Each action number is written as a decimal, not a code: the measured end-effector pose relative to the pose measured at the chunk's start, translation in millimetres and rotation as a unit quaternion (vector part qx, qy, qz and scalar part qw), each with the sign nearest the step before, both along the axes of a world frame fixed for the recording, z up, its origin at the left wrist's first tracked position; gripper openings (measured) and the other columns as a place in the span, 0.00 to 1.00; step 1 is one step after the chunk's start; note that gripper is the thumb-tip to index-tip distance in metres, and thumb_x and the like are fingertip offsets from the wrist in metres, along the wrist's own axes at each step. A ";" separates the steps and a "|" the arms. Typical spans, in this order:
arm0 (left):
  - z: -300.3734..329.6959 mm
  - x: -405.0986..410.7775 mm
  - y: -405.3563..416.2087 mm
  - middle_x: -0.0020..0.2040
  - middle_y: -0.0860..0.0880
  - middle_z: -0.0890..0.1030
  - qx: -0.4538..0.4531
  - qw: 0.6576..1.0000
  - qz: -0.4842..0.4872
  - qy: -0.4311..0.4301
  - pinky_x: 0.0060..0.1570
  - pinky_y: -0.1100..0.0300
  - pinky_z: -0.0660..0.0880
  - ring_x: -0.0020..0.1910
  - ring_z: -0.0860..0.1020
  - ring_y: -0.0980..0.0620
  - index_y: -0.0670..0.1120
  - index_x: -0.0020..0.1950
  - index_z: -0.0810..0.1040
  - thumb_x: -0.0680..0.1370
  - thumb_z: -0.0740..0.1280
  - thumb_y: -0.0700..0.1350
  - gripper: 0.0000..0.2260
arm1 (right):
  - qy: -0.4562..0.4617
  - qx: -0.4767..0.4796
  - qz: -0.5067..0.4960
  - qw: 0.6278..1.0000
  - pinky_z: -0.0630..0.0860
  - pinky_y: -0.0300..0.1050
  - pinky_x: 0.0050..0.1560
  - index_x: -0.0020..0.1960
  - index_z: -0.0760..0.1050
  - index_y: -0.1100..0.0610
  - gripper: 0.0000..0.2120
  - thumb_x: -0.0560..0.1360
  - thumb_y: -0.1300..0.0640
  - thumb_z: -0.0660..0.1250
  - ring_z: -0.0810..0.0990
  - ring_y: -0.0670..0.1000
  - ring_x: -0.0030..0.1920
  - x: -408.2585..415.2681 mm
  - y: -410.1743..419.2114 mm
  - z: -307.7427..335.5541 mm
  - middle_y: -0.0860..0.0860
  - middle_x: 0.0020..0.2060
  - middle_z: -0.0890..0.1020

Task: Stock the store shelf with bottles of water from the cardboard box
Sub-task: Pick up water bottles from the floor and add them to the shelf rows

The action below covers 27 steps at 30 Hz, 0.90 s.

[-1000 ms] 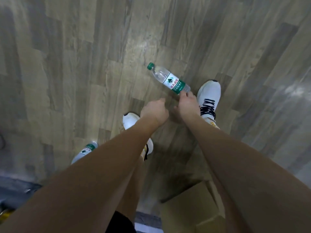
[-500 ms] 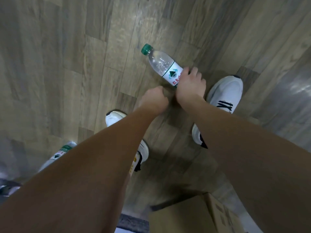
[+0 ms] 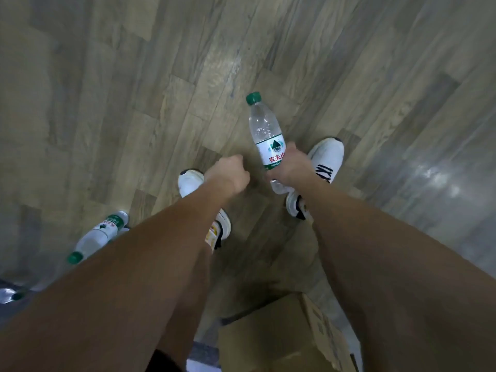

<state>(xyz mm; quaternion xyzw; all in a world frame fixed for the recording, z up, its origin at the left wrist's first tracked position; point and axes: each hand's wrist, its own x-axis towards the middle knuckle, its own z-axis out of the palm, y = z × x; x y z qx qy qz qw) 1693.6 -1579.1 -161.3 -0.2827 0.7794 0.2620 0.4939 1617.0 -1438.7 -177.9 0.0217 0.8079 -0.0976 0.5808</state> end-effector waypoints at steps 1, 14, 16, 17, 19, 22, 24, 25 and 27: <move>19.6 0.0 -5.8 0.59 0.39 0.78 -0.003 1.000 0.002 -0.001 0.50 0.52 0.73 0.57 0.77 0.39 0.43 0.58 0.76 0.79 0.60 0.46 0.12 | 0.004 -0.011 -0.003 1.000 0.73 0.49 0.47 0.63 0.64 0.57 0.33 0.66 0.51 0.77 0.78 0.58 0.54 -2.6 -3.8 23.0 0.52 0.50 0.77; 374.4 -31.6 -106.8 0.55 0.41 0.80 -0.025 0.991 0.021 0.130 0.46 0.56 0.71 0.53 0.77 0.41 0.42 0.55 0.76 0.78 0.60 0.43 0.09 | 0.098 -0.160 0.022 0.982 0.72 0.46 0.44 0.59 0.67 0.55 0.30 0.63 0.55 0.79 0.78 0.56 0.49 -32.4 -108.3 406.1 0.52 0.47 0.78; 430.7 -27.7 -126.0 0.54 0.41 0.81 -0.039 0.986 0.027 0.159 0.48 0.55 0.74 0.52 0.78 0.41 0.44 0.51 0.76 0.77 0.61 0.44 0.07 | 0.138 -0.185 0.022 0.973 0.73 0.46 0.45 0.59 0.67 0.56 0.30 0.63 0.55 0.79 0.78 0.56 0.49 -32.0 -123.9 465.4 0.51 0.48 0.79; 461.5 -24.9 -136.6 0.53 0.41 0.81 -0.049 0.983 0.032 0.175 0.49 0.55 0.74 0.53 0.78 0.41 0.44 0.50 0.76 0.77 0.62 0.44 0.06 | 0.156 -0.201 0.024 0.967 0.72 0.46 0.44 0.57 0.67 0.55 0.30 0.63 0.55 0.79 0.77 0.56 0.48 -31.6 -132.6 497.5 0.51 0.47 0.79; 500.5 -24.1 -151.2 0.53 0.41 0.81 -0.057 0.977 0.045 0.200 0.49 0.55 0.73 0.53 0.78 0.41 0.42 0.52 0.77 0.77 0.63 0.43 0.08 | 0.173 -0.224 0.016 0.959 0.70 0.45 0.41 0.55 0.65 0.55 0.28 0.63 0.56 0.78 0.76 0.55 0.45 -34.1 -146.5 538.4 0.49 0.44 0.77; 569.5 -24.7 -179.7 0.52 0.42 0.82 -0.089 0.959 0.081 0.256 0.51 0.54 0.76 0.53 0.79 0.41 0.43 0.52 0.78 0.76 0.63 0.44 0.08 | 0.219 -0.280 0.014 0.935 0.74 0.47 0.41 0.55 0.65 0.55 0.28 0.62 0.56 0.78 0.78 0.55 0.44 -40.3 -175.0 608.3 0.48 0.42 0.79; 612.9 -22.4 -196.3 0.53 0.42 0.82 -0.111 0.947 0.094 0.285 0.52 0.54 0.76 0.53 0.78 0.41 0.43 0.51 0.78 0.76 0.64 0.44 0.08 | 0.245 -0.323 0.015 0.914 0.74 0.45 0.40 0.54 0.66 0.54 0.28 0.61 0.56 0.77 0.78 0.53 0.42 -42.2 -194.6 647.5 0.47 0.40 0.79; 633.5 -20.3 -204.3 0.53 0.42 0.82 -0.124 0.942 0.105 0.295 0.52 0.54 0.75 0.53 0.78 0.41 0.43 0.51 0.78 0.76 0.64 0.43 0.07 | 0.255 -0.344 0.021 0.904 0.74 0.44 0.39 0.54 0.66 0.54 0.27 0.61 0.55 0.77 0.78 0.52 0.41 -41.6 -204.3 666.3 0.46 0.39 0.79; 669.2 -14.5 -219.0 0.53 0.42 0.82 -0.147 0.928 0.129 0.319 0.51 0.55 0.75 0.53 0.78 0.41 0.43 0.51 0.79 0.76 0.65 0.42 0.07 | 0.262 -0.382 0.037 0.885 0.74 0.44 0.39 0.53 0.67 0.54 0.26 0.60 0.55 0.77 0.78 0.51 0.41 -37.8 -222.8 697.9 0.46 0.39 0.79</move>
